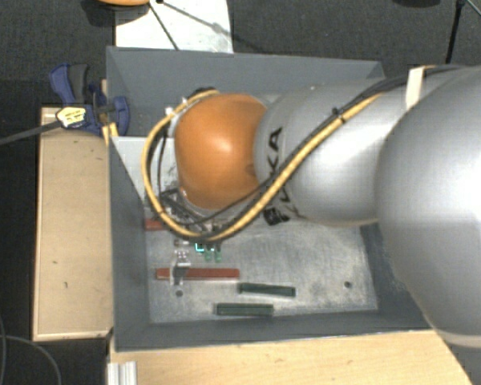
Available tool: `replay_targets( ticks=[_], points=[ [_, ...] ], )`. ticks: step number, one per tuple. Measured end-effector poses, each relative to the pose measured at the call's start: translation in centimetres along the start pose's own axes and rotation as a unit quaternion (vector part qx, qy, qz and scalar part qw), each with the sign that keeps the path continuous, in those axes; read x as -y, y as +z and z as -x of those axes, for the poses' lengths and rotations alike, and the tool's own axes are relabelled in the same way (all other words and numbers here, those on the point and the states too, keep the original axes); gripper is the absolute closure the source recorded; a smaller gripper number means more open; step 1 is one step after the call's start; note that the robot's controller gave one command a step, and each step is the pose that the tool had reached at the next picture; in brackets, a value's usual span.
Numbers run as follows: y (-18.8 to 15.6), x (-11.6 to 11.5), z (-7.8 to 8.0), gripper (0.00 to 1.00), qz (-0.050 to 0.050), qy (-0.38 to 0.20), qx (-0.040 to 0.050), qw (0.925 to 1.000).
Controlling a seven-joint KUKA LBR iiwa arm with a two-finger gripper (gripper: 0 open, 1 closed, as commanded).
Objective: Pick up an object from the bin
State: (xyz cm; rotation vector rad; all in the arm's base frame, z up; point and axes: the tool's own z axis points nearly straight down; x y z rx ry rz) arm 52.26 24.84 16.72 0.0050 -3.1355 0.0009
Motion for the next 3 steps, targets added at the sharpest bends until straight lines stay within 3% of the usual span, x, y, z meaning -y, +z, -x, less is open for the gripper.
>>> replay_targets(
  ticks=[1, 2, 3],
  points=[
    [-0.5, 0.1, 0.2, 0.0, 0.001, 0.002, 0.0038, 1.0],
    [9.5, 4.6, -1.8, 1.0, 0.001, -0.04, 0.0038, 0.9992],
    [9.5, 4.6, -1.8, 1.0, 0.001, -0.037, 0.0036, 0.9993]
  ],
)
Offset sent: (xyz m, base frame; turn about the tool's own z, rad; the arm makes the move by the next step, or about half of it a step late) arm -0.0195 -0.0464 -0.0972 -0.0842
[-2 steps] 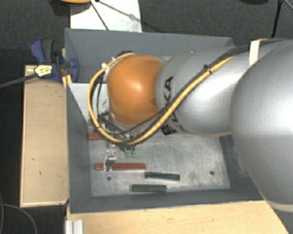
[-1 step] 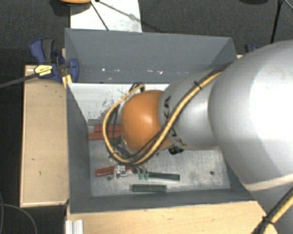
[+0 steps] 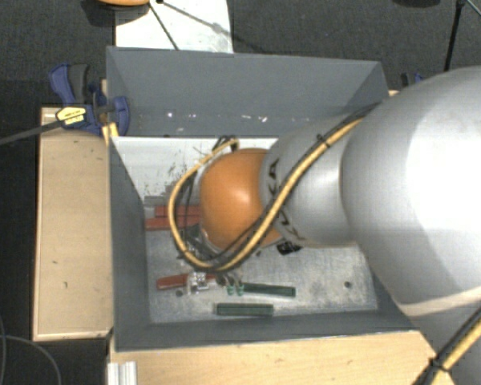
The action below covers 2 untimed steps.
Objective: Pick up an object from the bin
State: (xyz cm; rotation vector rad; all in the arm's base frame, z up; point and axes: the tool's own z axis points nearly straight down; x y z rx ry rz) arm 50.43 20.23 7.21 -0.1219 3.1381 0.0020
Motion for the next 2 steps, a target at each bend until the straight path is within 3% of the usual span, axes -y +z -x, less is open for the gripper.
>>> replay_targets(
  ticks=[1, 2],
  points=[
    [0.0, 0.0, 0.0, 1.0, 0.0, 0.001, 0.0, 1.0],
    [-11.1, 0.7, 0.5, 1.0, 0.0, -0.018, 0.0, 0.9998]
  ],
)
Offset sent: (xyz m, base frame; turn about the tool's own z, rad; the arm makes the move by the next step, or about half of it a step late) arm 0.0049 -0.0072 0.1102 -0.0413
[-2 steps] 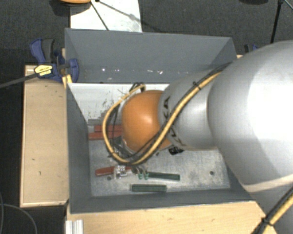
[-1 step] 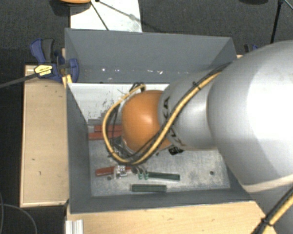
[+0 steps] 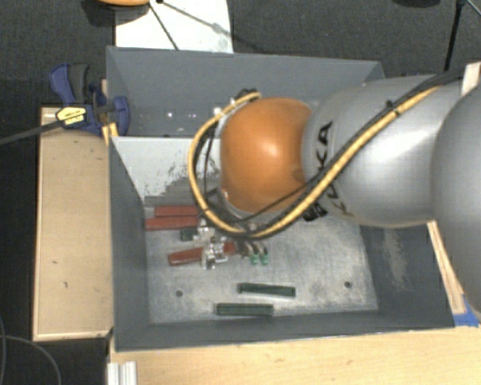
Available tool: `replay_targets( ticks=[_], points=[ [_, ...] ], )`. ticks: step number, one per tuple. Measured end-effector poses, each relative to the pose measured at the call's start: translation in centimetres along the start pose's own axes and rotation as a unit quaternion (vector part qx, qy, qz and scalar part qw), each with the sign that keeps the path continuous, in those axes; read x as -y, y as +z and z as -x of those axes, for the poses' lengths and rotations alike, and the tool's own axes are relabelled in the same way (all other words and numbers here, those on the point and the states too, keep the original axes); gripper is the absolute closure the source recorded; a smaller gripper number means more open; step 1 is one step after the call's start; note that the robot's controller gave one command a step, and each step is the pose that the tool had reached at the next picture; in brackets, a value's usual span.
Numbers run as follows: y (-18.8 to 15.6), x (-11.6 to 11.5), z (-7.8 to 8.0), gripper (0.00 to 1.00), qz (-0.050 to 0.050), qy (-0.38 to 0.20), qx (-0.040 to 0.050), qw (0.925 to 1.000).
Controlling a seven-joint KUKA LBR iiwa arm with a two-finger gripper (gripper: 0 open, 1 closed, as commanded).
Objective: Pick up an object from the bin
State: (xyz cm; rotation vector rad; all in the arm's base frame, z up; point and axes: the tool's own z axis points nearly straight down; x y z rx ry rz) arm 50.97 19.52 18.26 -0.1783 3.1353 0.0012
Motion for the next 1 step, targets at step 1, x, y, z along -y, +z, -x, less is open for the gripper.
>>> replay_targets(
  ticks=[1],
  points=[
    [0.0, 0.0, 0.0, 1.0, 0.0, 0.001, -0.0001, 1.0]
  ],
)
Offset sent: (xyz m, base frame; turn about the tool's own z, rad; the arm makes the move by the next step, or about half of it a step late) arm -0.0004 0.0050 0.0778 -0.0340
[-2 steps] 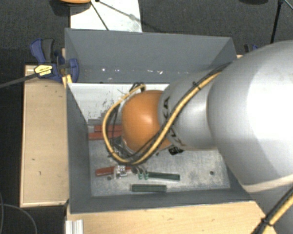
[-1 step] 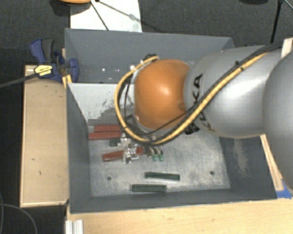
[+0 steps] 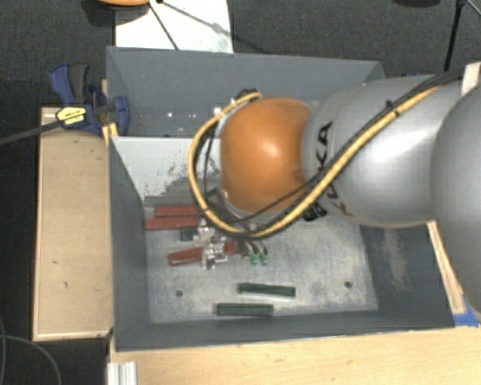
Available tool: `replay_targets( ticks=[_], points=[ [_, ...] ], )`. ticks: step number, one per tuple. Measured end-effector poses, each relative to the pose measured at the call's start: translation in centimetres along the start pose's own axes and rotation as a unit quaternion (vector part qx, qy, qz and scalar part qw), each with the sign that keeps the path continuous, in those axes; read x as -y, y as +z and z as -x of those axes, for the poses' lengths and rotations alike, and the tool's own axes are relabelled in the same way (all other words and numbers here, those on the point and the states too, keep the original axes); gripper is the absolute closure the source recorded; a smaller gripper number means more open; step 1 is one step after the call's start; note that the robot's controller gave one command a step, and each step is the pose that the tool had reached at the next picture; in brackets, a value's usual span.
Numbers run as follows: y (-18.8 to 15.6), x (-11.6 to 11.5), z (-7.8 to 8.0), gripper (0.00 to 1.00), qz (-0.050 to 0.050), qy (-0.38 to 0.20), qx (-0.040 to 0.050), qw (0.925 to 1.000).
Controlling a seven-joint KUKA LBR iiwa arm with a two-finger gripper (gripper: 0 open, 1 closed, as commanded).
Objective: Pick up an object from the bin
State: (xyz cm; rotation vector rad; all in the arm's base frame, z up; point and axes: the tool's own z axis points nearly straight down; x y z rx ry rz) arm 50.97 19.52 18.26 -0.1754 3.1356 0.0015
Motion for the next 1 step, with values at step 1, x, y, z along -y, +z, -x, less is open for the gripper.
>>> replay_targets(
  ticks=[1],
  points=[
    [-7.84, -0.5, 0.11, 1.0, 0.0, -0.014, 0.0006, 0.9999]
  ],
)
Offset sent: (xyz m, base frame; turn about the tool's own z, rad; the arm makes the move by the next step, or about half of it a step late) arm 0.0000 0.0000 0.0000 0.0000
